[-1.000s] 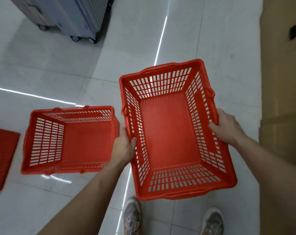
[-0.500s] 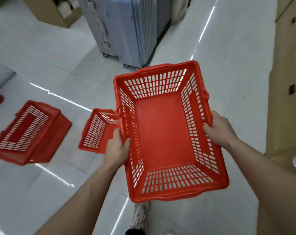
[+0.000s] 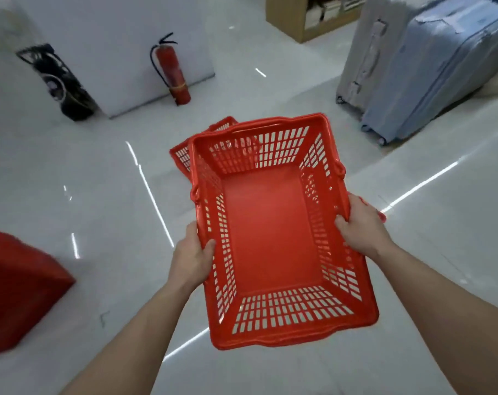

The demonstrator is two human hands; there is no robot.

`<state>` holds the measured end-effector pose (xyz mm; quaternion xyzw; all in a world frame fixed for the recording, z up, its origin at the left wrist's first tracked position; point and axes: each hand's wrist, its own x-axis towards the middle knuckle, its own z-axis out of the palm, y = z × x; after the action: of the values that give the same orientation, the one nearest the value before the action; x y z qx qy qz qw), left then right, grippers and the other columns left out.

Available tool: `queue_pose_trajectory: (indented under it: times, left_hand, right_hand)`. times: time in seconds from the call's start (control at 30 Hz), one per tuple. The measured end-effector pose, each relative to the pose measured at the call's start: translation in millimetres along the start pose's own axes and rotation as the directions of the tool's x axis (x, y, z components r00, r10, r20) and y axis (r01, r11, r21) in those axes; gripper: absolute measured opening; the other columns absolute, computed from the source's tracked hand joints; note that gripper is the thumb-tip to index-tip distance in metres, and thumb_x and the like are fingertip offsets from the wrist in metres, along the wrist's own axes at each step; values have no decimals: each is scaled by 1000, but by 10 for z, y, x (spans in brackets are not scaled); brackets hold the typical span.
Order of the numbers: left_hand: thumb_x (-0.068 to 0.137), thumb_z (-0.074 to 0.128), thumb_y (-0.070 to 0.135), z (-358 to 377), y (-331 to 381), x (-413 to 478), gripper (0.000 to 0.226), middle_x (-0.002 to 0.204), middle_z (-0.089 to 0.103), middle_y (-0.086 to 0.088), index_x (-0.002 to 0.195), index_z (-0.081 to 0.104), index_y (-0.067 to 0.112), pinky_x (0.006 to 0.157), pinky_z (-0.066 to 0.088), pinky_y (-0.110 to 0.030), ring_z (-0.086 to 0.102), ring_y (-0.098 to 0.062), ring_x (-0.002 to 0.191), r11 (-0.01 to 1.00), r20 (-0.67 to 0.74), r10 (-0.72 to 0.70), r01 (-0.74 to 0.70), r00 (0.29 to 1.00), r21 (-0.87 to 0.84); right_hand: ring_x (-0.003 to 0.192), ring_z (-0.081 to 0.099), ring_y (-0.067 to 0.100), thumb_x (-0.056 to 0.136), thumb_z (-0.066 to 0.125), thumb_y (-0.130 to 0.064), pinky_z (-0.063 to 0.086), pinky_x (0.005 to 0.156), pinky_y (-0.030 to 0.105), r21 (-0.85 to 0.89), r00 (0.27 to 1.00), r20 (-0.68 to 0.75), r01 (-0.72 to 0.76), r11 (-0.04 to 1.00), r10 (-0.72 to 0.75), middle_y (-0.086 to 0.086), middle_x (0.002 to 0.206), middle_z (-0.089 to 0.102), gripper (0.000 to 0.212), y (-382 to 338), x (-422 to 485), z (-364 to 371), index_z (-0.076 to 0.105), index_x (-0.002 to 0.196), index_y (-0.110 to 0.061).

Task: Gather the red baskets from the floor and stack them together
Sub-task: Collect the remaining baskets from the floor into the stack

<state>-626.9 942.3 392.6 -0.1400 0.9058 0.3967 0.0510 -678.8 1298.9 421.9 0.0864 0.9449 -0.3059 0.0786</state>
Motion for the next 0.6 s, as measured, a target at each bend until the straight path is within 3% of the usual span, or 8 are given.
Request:
queue_pose_trajectory:
  times: [0.13,0.27,0.37,0.6]
  left_hand:
    - [97,54,45,-1074,-986,-101,42,109,64,13,133,40,30,71,56,-32,67,-6,78,986,-114,-162,156,980,-55]
    - [97,54,41,-2167,-1999,-267,42,115,65,7,134,41,28,82,58,-46,69,-14,92,967,-210,-251,235,945,-98]
    - [96,56,35,-2929,-2726,-447,36,112,63,9,130,45,28,85,55,-44,67,-17,98,953,-301,-301,270,905,-140]
    - [96,56,36,-4309,-4011,-837,26,96,67,14,116,42,44,73,60,-43,70,-8,80,874,-441,-484,395,756,-282]
  right_hand:
    - [96,68,39,93,59,-23,51,81,40,-71,985,81,159,985,-153,17,106,71,30,-1306,5,910,55,120,-11]
    - [97,66,41,97,56,-27,52,82,44,-105,948,190,278,955,-255,20,104,70,29,-2618,-128,1883,53,119,-9]
    - [98,67,39,97,56,-25,49,81,40,-80,906,261,365,927,-334,18,106,70,29,-3600,-290,2549,54,121,-9]
    - [104,65,38,99,53,-26,50,86,42,-58,756,410,580,813,-510,18,117,68,35,-5594,-697,3767,52,128,-7]
